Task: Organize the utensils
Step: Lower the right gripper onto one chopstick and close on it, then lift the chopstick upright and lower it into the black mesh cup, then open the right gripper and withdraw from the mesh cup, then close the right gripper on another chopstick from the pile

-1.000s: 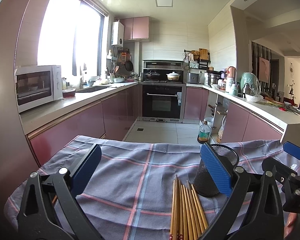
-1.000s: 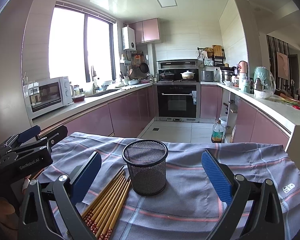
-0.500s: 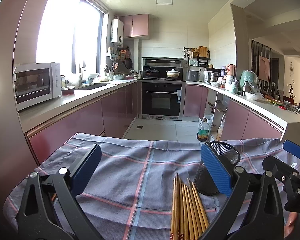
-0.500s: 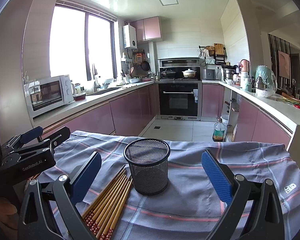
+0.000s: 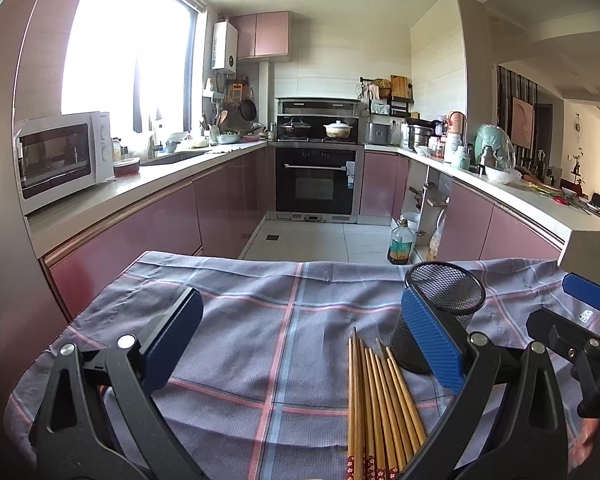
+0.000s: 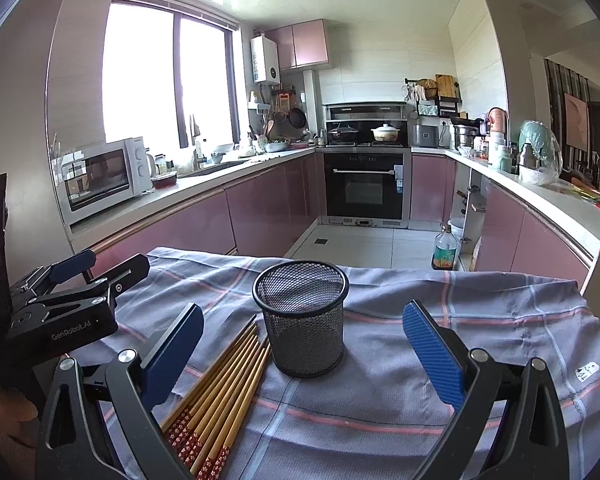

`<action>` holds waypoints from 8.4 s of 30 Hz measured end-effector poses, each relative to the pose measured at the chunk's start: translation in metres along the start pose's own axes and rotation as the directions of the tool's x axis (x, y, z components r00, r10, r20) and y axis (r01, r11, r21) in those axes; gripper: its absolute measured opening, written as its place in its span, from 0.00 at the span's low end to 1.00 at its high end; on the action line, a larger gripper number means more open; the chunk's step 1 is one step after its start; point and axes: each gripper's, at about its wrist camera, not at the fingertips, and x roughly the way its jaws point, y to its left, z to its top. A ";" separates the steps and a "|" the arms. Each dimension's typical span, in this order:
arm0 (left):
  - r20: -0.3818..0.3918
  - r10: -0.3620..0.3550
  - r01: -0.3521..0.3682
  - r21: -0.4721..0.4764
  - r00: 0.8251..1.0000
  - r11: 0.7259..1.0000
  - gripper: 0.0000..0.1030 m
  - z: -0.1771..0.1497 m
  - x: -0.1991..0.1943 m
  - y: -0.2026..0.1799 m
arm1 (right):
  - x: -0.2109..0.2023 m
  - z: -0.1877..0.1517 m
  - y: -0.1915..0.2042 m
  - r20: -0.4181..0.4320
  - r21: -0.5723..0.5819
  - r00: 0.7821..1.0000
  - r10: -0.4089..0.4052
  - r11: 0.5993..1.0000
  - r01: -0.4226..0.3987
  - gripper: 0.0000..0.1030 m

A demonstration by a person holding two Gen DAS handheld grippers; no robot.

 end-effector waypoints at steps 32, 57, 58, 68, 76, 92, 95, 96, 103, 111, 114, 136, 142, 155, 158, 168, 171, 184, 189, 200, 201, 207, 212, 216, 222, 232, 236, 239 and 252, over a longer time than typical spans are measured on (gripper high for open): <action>-0.438 -0.227 0.294 0.091 0.870 0.951 0.55 -0.074 0.092 -0.017 | 0.119 -0.054 0.026 -0.563 0.088 0.805 0.188 0.982 -0.168 0.18; -0.529 -0.348 0.378 -0.054 0.774 0.924 0.08 -0.069 0.111 0.013 | 0.115 -0.045 0.026 -0.580 0.018 0.795 0.177 0.979 -0.205 0.06; -0.531 -0.346 0.376 -0.056 0.773 0.925 0.08 -0.070 0.111 0.015 | 0.116 -0.045 0.025 -0.582 0.019 0.794 0.177 0.979 -0.205 0.06; -0.552 -0.266 0.337 0.028 0.790 0.941 0.18 -0.071 0.124 0.009 | 0.125 -0.045 0.044 -0.584 -0.122 0.808 0.073 0.977 -0.177 0.11; -0.568 -0.260 0.329 0.020 0.781 0.944 0.08 -0.069 0.134 0.012 | 0.117 -0.039 0.038 -0.560 -0.093 0.820 0.120 0.974 -0.206 0.05; -0.285 -0.429 0.416 -0.108 0.857 0.903 0.07 0.024 0.064 0.032 | 0.029 0.055 0.007 -0.209 -0.038 0.935 0.287 0.953 -0.301 0.05; -0.229 -0.469 0.453 -0.122 0.853 0.883 0.07 0.049 0.055 0.028 | 0.022 0.072 -0.003 -0.152 -0.028 0.948 0.280 0.957 -0.287 0.05; -0.205 -0.478 0.462 -0.123 0.854 0.878 0.07 0.058 0.052 0.027 | 0.020 0.076 -0.006 -0.141 -0.025 0.949 0.281 0.957 -0.288 0.05; -0.102 -0.519 0.510 -0.099 0.849 0.854 0.07 0.114 0.034 0.006 | 0.011 0.107 -0.016 -0.033 -0.046 0.971 0.237 0.970 -0.238 0.05; -0.070 -0.502 0.498 -0.064 0.862 0.865 0.07 0.161 0.041 -0.035 | 0.027 0.132 -0.030 0.034 -0.025 0.981 0.189 0.982 -0.188 0.05; -0.097 -0.496 0.491 -0.069 0.863 0.868 0.07 0.165 0.056 -0.051 | 0.043 0.130 -0.032 0.022 -0.019 0.984 0.176 0.984 -0.176 0.05; -0.308 -0.434 0.445 -0.039 0.846 0.895 0.08 0.095 0.174 -0.102 | 0.123 0.081 -0.040 -0.190 0.046 0.973 0.128 0.991 -0.122 0.05; -0.333 -0.435 0.449 -0.038 0.837 0.893 0.09 0.085 0.180 -0.097 | 0.134 0.082 -0.044 -0.226 0.069 0.966 0.124 0.991 -0.111 0.09; -0.304 -0.407 0.415 -0.038 0.862 0.909 0.25 0.074 0.168 -0.078 | 0.124 0.074 -0.045 -0.232 0.086 0.964 0.126 0.990 -0.109 0.19; -0.271 -0.396 0.402 -0.035 0.877 0.915 0.33 0.070 0.152 -0.064 | 0.109 0.072 -0.042 -0.214 0.075 0.966 0.142 0.989 -0.129 0.26; -0.289 -0.308 0.313 -0.032 0.906 0.949 0.34 0.023 0.110 -0.003 | 0.062 0.028 -0.005 -0.260 0.011 0.921 0.291 0.954 -0.299 0.28; -0.342 -0.273 0.289 -0.004 0.899 0.957 0.34 -0.003 0.106 0.004 | 0.070 0.004 0.003 -0.336 0.045 0.886 0.319 0.945 -0.323 0.28; -0.456 -0.259 0.305 0.029 0.852 0.952 0.33 -0.069 0.097 0.007 | 0.117 -0.051 0.034 -0.530 0.110 0.791 0.305 0.950 -0.293 0.26; -0.475 -0.258 0.316 0.044 0.841 0.948 0.33 -0.073 0.096 -0.003 | 0.123 -0.054 0.032 -0.538 0.125 0.791 0.292 0.955 -0.267 0.21; -0.521 -0.254 0.330 0.057 0.815 0.942 0.31 -0.083 0.108 -0.009 | 0.124 -0.052 0.037 -0.548 0.072 0.802 0.237 0.969 -0.237 0.20; -0.524 -0.254 0.331 0.056 0.813 0.942 0.31 -0.084 0.109 -0.009 | 0.124 -0.052 0.037 -0.549 0.068 0.803 0.233 0.970 -0.235 0.20; -0.528 -0.265 0.343 0.052 0.806 0.938 0.24 -0.085 0.114 -0.010 | 0.121 -0.051 0.035 -0.551 0.050 0.807 0.212 0.974 -0.221 0.20; -0.537 -0.269 0.343 0.041 0.800 0.939 0.21 -0.084 0.120 -0.008 | 0.123 -0.051 0.034 -0.554 0.052 0.808 0.203 0.976 -0.210 0.20; -0.542 -0.257 0.334 0.046 0.800 0.941 0.21 -0.083 0.125 -0.010 | 0.127 -0.050 0.036 -0.552 0.040 0.812 0.190 0.979 -0.202 0.18; -0.553 -0.248 0.332 0.055 0.795 0.942 0.20 -0.081 0.130 -0.014 | 0.130 -0.049 0.037 -0.551 0.026 0.815 0.182 0.979 -0.202 0.11; -0.574 -0.297 0.348 -0.022 0.763 0.937 0.08 -0.086 0.122 -0.002 | 0.125 -0.049 0.034 -0.566 0.009 0.803 0.188 0.975 -0.222 0.08; -0.574 -0.266 0.332 0.011 0.775 0.943 0.10 -0.082 0.125 -0.005 | 0.126 -0.048 0.038 -0.566 -0.015 0.808 0.161 0.979 -0.205 0.10; -0.579 -0.250 0.334 0.042 0.777 0.942 0.17 -0.081 0.130 -0.010 | 0.129 -0.047 0.044 -0.567 -0.051 0.813 0.134 0.979 -0.197 0.11; -0.590 -0.213 0.302 0.055 0.779 0.952 0.07 -0.076 0.140 -0.020 | 0.128 -0.046 0.043 -0.556 -0.053 0.817 0.153 0.974 -0.219 0.05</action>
